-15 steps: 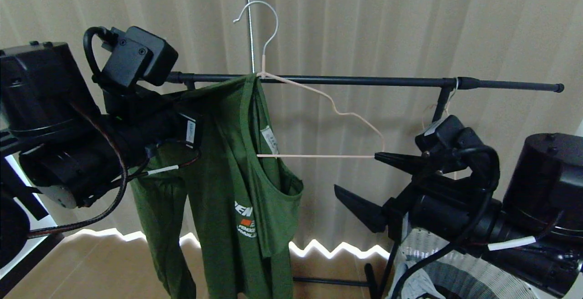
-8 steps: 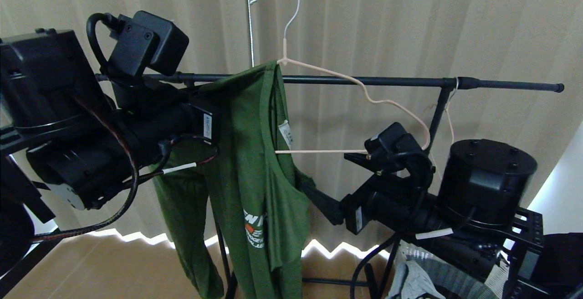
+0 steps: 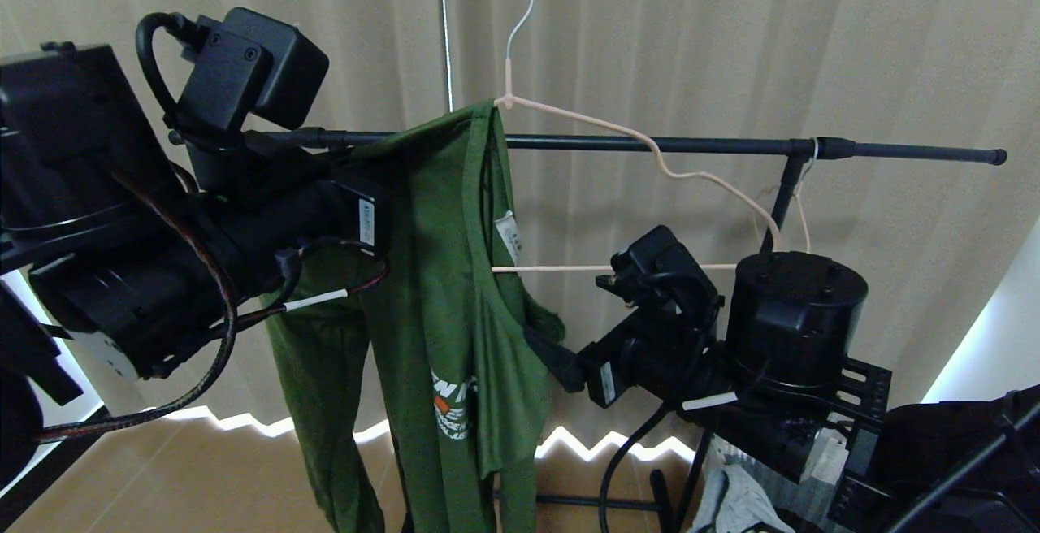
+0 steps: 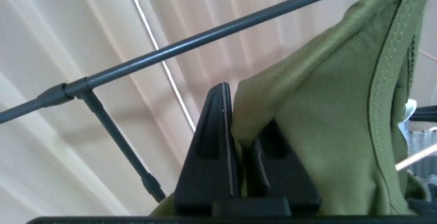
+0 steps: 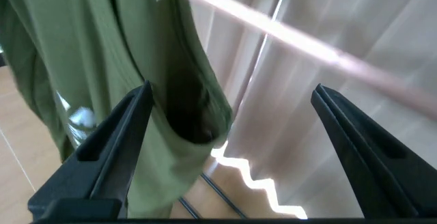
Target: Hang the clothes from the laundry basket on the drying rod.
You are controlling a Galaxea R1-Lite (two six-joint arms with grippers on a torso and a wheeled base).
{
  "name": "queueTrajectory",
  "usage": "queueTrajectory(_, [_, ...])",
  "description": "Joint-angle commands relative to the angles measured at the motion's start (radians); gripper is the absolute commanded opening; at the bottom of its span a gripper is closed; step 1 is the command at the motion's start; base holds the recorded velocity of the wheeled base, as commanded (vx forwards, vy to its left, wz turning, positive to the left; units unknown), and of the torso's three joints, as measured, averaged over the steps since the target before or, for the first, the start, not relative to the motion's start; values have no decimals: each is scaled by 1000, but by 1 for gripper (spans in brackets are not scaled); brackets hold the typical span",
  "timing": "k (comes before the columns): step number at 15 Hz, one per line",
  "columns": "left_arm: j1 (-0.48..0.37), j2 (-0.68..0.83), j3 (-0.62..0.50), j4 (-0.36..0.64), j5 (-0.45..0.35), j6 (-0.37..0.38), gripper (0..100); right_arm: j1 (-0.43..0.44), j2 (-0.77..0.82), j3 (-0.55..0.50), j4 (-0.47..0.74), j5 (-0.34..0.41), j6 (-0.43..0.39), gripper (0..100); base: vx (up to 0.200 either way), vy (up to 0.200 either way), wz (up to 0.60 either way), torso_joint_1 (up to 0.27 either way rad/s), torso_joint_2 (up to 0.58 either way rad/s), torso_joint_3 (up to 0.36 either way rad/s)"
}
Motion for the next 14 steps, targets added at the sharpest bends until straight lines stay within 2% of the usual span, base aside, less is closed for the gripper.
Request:
queueTrajectory(1, [-1,-11,1,-1,0,0,0,0,8,-3,0,-1,-2,100,0,0,0,0,0,0])
queueTrajectory(3, [0,-11,2,-1,0,0,0,-6,2,1,-2,-8,-2,100,0,0,0,0,0,0])
queueTrajectory(6, [-1,-11,6,-1,0,1,0,-21,6,1,-71,-25,-13,100,0,0,0,0,0,0])
queueTrajectory(14, [-21,-18,-8,-1,11,1,0,-3,48,31,-99,-25,-54,100,0,0,0,0,0,0])
